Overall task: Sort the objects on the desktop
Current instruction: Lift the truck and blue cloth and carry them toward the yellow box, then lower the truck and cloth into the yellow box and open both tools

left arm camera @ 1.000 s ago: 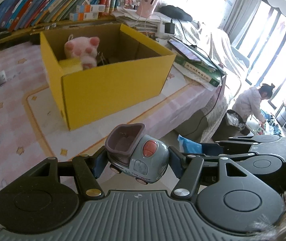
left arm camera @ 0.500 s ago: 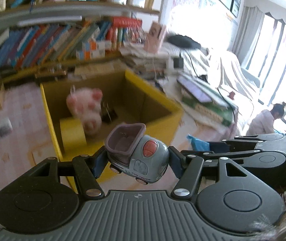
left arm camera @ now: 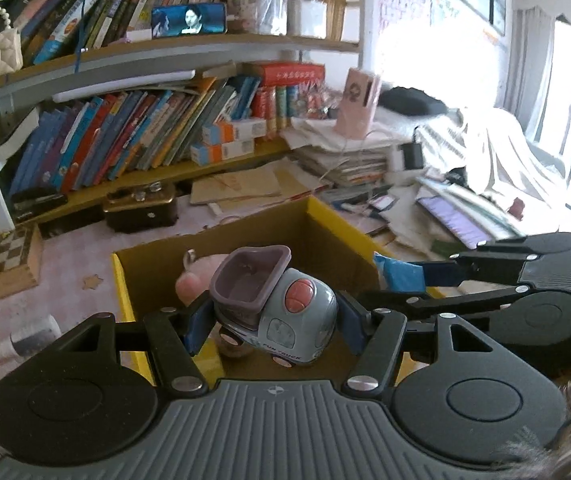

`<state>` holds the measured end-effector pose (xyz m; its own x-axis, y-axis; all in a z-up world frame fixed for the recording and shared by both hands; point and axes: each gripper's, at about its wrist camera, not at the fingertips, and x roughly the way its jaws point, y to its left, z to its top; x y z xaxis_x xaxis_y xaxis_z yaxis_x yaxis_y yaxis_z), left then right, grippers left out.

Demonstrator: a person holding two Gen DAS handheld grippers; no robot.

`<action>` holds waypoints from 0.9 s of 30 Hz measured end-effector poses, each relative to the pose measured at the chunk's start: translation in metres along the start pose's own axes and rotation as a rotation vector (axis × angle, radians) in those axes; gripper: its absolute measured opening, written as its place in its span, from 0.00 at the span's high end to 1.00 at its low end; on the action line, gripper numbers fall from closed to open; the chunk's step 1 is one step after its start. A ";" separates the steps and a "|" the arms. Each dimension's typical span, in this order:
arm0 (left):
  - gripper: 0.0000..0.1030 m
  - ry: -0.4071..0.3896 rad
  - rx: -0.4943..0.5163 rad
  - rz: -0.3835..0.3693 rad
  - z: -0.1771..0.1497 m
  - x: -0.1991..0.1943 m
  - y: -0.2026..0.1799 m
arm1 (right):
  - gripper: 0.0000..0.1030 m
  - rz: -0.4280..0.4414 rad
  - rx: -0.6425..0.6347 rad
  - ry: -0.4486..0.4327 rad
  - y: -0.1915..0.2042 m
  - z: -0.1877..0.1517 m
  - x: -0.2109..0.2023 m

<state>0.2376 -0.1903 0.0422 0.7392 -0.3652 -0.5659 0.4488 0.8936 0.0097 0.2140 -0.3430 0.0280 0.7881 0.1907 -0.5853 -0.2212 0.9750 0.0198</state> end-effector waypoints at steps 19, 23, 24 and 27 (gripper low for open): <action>0.41 0.244 0.052 0.006 0.008 0.100 0.003 | 0.64 0.099 -0.433 0.297 0.017 0.008 0.093; 0.41 0.294 0.035 0.016 0.003 0.109 0.009 | 0.64 0.129 -0.425 0.358 0.016 0.008 0.106; 0.41 0.294 0.029 0.016 0.002 0.110 0.010 | 0.64 0.130 -0.425 0.365 0.016 0.008 0.107; 0.41 0.304 0.030 0.011 0.002 0.111 0.010 | 0.64 0.134 -0.427 0.377 0.016 0.009 0.109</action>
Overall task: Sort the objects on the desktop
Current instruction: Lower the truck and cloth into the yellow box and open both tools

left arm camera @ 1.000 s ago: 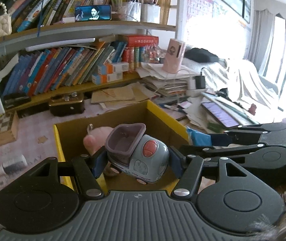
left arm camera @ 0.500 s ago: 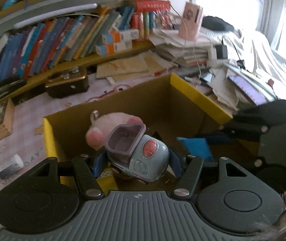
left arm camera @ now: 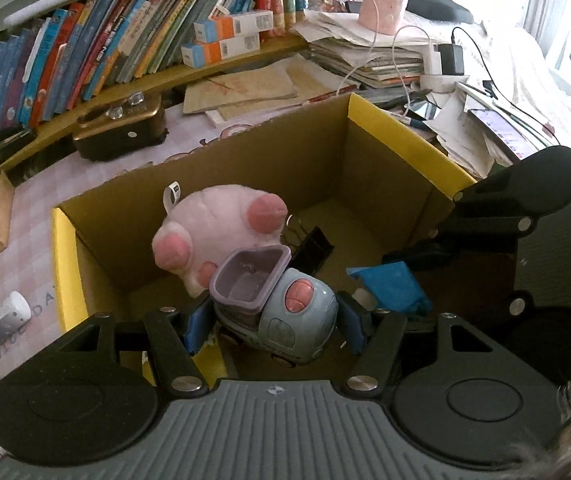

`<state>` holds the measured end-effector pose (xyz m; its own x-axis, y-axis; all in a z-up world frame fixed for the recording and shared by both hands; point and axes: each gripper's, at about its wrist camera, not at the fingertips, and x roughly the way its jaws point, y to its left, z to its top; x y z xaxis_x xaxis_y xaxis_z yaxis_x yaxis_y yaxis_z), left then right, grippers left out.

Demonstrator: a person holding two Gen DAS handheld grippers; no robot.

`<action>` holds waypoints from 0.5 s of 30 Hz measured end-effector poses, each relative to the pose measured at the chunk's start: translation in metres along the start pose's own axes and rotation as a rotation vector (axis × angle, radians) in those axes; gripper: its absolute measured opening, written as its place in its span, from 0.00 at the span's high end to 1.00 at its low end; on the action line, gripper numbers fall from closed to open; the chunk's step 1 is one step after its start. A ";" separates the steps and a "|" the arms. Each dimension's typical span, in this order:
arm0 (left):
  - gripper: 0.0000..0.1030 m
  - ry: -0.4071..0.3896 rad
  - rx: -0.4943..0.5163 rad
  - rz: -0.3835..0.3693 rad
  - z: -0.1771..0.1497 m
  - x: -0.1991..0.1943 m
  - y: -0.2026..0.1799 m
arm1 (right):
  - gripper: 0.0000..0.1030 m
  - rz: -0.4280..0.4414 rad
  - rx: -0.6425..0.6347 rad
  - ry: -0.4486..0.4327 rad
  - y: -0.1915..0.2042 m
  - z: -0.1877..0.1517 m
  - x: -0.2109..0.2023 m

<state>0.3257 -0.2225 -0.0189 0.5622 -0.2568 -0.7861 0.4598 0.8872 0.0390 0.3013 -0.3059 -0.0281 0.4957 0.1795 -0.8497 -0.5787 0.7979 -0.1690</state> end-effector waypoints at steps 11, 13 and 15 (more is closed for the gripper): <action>0.24 -0.095 -0.034 0.030 -0.004 -0.024 0.001 | 0.54 -0.017 0.052 -0.070 0.002 -0.003 -0.011; 0.19 -0.136 -0.043 0.042 -0.005 -0.037 0.002 | 0.43 -0.021 0.083 -0.104 0.004 -0.005 -0.020; 0.18 -0.174 -0.058 0.048 -0.007 -0.051 0.003 | 0.33 -0.044 0.118 -0.140 0.006 -0.007 -0.030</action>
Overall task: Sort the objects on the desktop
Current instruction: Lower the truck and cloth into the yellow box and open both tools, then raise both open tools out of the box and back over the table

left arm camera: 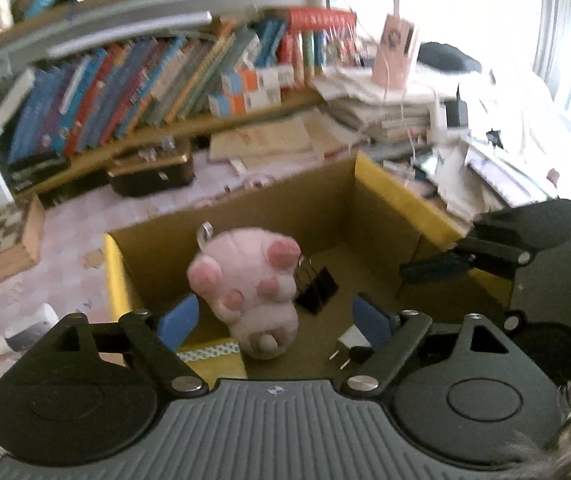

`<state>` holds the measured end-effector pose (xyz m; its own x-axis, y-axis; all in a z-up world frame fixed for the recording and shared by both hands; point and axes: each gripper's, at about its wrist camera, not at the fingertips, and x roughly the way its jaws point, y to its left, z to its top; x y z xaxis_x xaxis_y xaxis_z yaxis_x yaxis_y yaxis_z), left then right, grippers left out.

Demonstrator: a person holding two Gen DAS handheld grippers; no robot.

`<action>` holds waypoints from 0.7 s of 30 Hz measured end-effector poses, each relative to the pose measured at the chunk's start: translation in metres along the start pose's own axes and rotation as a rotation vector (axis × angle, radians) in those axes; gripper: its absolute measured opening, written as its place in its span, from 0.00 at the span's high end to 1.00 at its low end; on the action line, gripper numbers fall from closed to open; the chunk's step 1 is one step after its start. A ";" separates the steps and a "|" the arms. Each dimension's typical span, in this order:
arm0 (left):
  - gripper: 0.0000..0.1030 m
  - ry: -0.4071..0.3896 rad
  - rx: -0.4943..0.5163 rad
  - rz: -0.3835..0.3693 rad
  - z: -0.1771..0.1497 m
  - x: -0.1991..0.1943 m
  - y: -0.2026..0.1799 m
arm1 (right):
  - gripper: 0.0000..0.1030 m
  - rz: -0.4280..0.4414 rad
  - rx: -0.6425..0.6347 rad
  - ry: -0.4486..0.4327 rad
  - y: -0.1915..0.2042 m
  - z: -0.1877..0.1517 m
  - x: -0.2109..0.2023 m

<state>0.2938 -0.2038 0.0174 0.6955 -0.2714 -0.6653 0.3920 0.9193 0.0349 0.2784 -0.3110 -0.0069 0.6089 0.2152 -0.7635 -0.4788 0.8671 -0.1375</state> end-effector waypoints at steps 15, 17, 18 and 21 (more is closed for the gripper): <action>0.04 -0.189 -0.145 0.030 -0.037 -0.097 0.015 | 0.28 -0.164 0.345 -0.266 0.004 -0.036 -0.087; 0.04 -0.188 -0.159 0.030 -0.046 -0.102 0.016 | 0.27 -0.185 0.362 -0.274 0.009 -0.044 -0.092; 0.04 -0.188 -0.164 0.032 -0.050 -0.105 0.016 | 0.26 -0.194 0.367 -0.277 0.012 -0.047 -0.095; 0.02 -0.183 -0.168 0.036 -0.066 -0.113 0.017 | 0.17 -0.224 0.378 -0.272 0.025 -0.060 -0.098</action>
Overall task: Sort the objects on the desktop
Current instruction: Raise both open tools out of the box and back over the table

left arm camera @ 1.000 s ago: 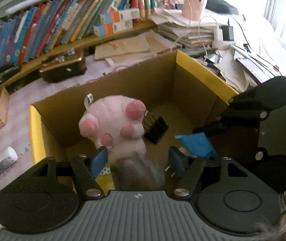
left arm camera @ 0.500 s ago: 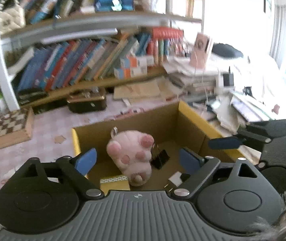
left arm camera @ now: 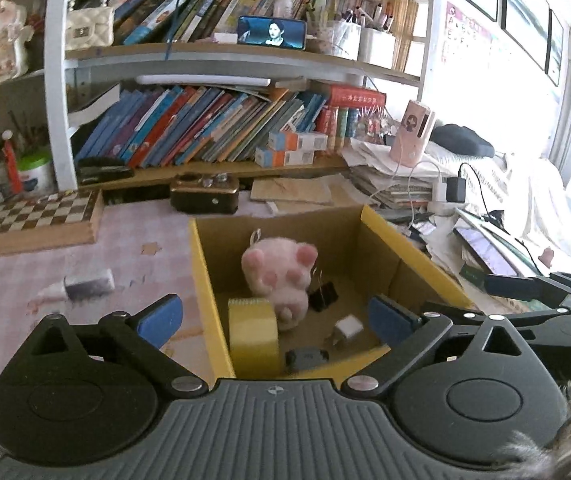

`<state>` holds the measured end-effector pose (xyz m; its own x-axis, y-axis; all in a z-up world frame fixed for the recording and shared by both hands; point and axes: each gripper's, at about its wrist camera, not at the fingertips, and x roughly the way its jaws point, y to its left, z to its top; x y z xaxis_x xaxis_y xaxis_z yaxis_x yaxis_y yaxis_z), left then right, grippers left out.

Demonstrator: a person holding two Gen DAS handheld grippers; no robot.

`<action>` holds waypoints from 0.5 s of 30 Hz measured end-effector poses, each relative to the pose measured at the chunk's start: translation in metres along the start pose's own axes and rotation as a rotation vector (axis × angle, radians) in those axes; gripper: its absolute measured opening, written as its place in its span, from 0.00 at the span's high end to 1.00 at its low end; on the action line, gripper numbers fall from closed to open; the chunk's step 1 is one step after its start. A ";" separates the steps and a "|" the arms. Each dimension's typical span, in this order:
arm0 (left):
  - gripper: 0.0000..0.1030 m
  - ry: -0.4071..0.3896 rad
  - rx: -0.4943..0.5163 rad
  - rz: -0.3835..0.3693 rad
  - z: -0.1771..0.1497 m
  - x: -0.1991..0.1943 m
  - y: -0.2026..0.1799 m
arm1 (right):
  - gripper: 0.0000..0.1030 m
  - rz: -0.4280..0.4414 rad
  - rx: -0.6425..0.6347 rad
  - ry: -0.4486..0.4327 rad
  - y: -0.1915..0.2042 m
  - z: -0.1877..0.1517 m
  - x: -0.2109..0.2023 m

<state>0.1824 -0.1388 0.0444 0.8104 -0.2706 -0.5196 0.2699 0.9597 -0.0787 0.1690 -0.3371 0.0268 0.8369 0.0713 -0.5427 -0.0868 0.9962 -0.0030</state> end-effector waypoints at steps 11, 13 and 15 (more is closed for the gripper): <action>0.00 0.087 0.012 0.022 -0.060 -0.035 0.022 | 0.16 -0.062 0.064 0.063 0.041 -0.056 -0.037; 0.00 0.106 0.017 0.016 -0.071 -0.042 0.026 | 0.16 -0.072 0.070 0.082 0.051 -0.065 -0.043; 0.00 0.135 0.021 0.007 -0.080 -0.046 0.030 | 0.16 -0.079 0.081 0.106 0.059 -0.074 -0.048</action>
<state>0.1115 -0.0917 -0.0021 0.7354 -0.2496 -0.6300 0.2766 0.9593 -0.0572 0.0841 -0.2852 -0.0096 0.7773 -0.0091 -0.6290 0.0245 0.9996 0.0157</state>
